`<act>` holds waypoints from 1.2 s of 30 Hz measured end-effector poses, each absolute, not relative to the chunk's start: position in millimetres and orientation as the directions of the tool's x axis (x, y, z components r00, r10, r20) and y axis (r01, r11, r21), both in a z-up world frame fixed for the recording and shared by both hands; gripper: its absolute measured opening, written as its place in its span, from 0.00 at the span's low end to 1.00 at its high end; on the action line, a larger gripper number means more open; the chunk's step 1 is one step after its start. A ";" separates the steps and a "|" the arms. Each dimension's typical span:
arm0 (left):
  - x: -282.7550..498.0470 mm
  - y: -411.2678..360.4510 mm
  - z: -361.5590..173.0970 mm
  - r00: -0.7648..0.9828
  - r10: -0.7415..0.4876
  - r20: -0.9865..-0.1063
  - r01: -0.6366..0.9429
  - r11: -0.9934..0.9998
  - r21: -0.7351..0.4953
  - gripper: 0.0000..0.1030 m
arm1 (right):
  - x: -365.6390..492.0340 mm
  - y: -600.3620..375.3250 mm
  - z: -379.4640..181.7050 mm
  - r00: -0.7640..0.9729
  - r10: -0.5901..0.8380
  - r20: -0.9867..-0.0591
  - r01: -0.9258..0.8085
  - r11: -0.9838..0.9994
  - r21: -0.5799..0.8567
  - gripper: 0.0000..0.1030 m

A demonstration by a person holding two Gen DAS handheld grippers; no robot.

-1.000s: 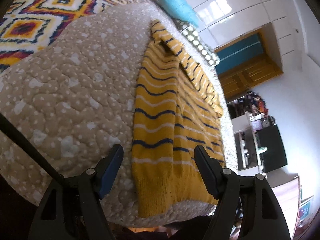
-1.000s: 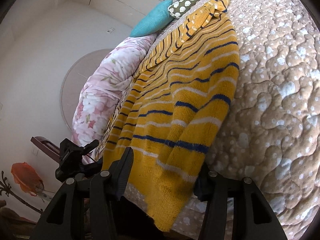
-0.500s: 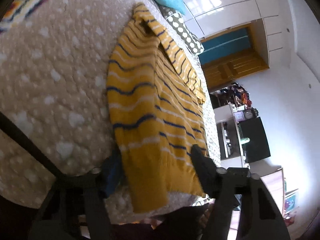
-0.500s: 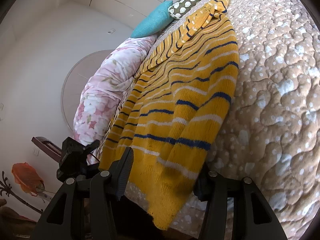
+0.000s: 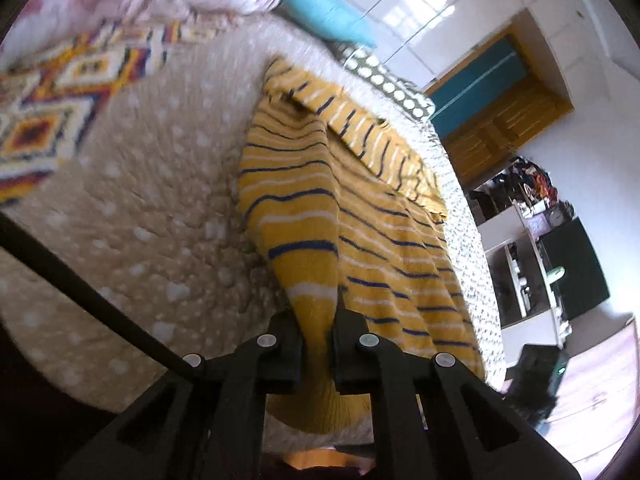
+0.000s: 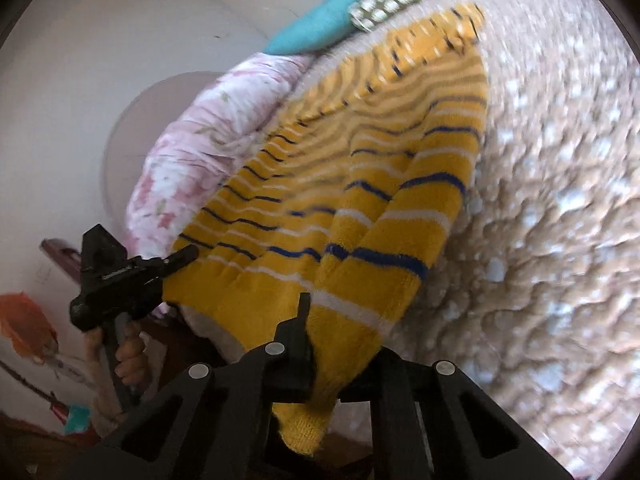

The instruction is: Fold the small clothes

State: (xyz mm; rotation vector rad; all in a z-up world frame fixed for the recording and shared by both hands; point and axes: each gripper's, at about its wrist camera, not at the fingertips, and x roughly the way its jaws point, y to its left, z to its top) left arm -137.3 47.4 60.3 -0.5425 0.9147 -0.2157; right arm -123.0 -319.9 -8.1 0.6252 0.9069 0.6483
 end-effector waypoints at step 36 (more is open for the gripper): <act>167.4 8.1 86.2 0.540 -0.394 -0.743 -0.096 0.849 -0.520 0.41 | 189.6 -334.5 24.7 0.568 0.522 -0.636 -0.008 0.776 0.630 0.18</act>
